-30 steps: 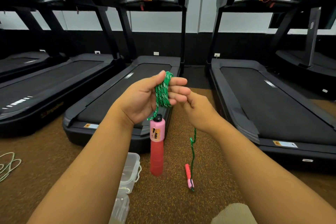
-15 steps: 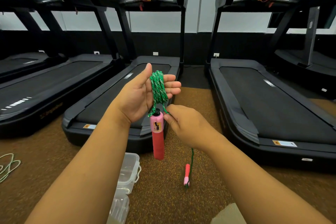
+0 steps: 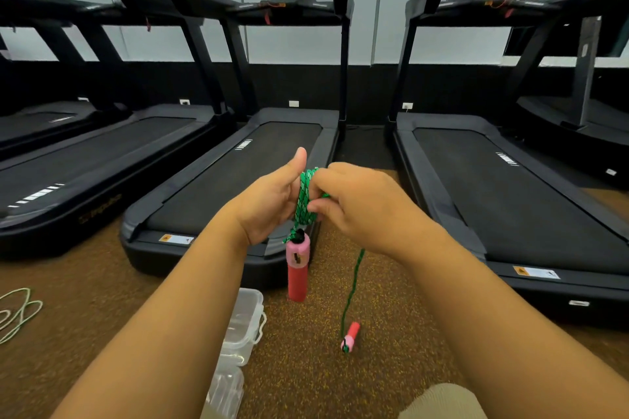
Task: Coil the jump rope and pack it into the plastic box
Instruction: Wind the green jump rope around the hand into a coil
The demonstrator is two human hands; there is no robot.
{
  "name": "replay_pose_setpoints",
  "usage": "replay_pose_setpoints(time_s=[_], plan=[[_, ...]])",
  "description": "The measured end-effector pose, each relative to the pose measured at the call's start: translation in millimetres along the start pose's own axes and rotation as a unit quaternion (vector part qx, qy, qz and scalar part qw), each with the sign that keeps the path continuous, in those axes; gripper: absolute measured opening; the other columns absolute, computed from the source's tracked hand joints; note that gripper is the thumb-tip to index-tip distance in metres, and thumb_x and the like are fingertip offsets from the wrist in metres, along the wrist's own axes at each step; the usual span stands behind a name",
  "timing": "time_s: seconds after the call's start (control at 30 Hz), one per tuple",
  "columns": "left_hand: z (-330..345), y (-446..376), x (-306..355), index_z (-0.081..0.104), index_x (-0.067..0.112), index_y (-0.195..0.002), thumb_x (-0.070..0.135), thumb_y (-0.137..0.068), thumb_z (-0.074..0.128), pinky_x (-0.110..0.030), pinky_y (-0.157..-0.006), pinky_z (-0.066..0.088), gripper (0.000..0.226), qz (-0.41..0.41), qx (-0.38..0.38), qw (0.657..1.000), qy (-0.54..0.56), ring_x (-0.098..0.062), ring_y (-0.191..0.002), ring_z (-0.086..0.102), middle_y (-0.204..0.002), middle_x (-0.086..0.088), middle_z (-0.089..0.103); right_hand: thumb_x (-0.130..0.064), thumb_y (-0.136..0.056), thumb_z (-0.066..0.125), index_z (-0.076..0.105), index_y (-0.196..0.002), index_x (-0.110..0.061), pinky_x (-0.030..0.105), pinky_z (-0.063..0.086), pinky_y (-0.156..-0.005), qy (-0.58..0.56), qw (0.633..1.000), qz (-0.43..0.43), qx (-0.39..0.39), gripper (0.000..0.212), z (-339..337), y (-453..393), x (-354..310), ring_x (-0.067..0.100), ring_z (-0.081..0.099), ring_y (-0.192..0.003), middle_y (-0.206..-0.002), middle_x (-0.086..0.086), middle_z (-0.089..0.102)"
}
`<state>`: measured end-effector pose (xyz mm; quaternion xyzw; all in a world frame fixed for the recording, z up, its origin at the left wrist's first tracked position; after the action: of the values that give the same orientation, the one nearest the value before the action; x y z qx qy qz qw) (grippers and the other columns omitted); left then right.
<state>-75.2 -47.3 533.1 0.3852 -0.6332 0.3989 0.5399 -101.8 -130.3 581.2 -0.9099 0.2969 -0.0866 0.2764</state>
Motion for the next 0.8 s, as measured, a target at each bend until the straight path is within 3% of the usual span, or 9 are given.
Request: replay_pose_setpoints(time_s=[0.13,0.27,0.37,0.5,0.67,0.8], plan=[[8,-1,1,0.071,0.015,-0.086,0.053,-0.097,0.009,-0.03,-0.085,0.051,0.074,0.004,-0.018,1.0,-0.024,-0.016,-0.086,0.067,-0.086,-0.007,0.072,-0.029,-0.091,0.057,0.059,-0.092,-0.016,0.038,0.046,-0.069,-0.012,1.0,0.009,-0.003,0.013,-11,-10,6,0.019,0.052,-0.079,-0.085,-0.003,0.05],[7,-5,2,0.063,-0.008,-0.107,0.061,-0.092,0.01,-0.046,-0.093,0.046,0.088,0.007,-0.027,0.999,-0.035,-0.035,-0.094,0.063,-0.104,-0.03,0.066,-0.02,-0.092,0.057,0.062,-0.095,-0.018,0.036,0.046,-0.074,-0.034,0.999,0.008,-0.029,0.006,-18,-22,11,0.018,0.052,-0.083,-0.09,-0.001,0.049],[5,-7,1,0.06,-0.012,-0.11,0.066,-0.09,0.012,-0.039,-0.087,0.048,0.093,-0.001,-0.045,0.998,-0.041,-0.032,-0.091,0.065,-0.106,-0.031,0.065,-0.015,-0.092,0.057,0.062,-0.094,-0.022,0.032,0.045,-0.076,-0.038,0.999,0.019,-0.009,0.009,-25,-30,24,0.015,0.051,-0.086,-0.093,-0.002,0.051],[5,-6,3,0.063,-0.008,-0.109,0.062,-0.088,0.025,-0.035,-0.082,0.049,0.082,-0.002,-0.049,0.998,-0.029,-0.03,-0.089,0.066,-0.107,-0.028,0.066,-0.018,-0.092,0.058,0.063,-0.094,-0.023,0.022,0.037,-0.075,-0.097,0.992,0.075,0.034,0.007,-33,-32,46,0.01,0.05,-0.088,-0.092,-0.005,0.052],[10,-6,13,0.066,-0.001,-0.103,0.047,-0.091,0.037,-0.033,-0.077,0.05,0.057,0.025,-0.055,0.998,-0.008,-0.028,-0.084,0.067,-0.097,-0.02,0.07,-0.019,-0.093,0.056,0.064,-0.095,-0.02,0.03,0.046,-0.079,-0.174,0.973,0.126,0.083,0.008,-19,-24,61,0.015,0.055,-0.089,-0.094,0.002,0.059],[12,-5,16,0.069,0.0,-0.101,0.037,-0.091,0.04,-0.028,-0.073,0.053,0.048,0.041,-0.067,0.993,0.089,-0.025,-0.081,0.069,-0.094,-0.019,0.071,-0.018,-0.096,0.048,0.064,-0.093,-0.012,0.03,0.047,-0.074,-0.206,0.962,0.159,0.088,0.018,5,-14,68,0.016,0.058,-0.084,-0.091,0.004,0.064]])
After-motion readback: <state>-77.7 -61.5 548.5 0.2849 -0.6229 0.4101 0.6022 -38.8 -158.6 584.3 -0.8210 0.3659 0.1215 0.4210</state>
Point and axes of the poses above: each hand's wrist, its own y-axis away from the middle knuckle, its own z-axis out of the palm, x = y × z, the point moved 8 cm from there along -y, towards the middle knuckle
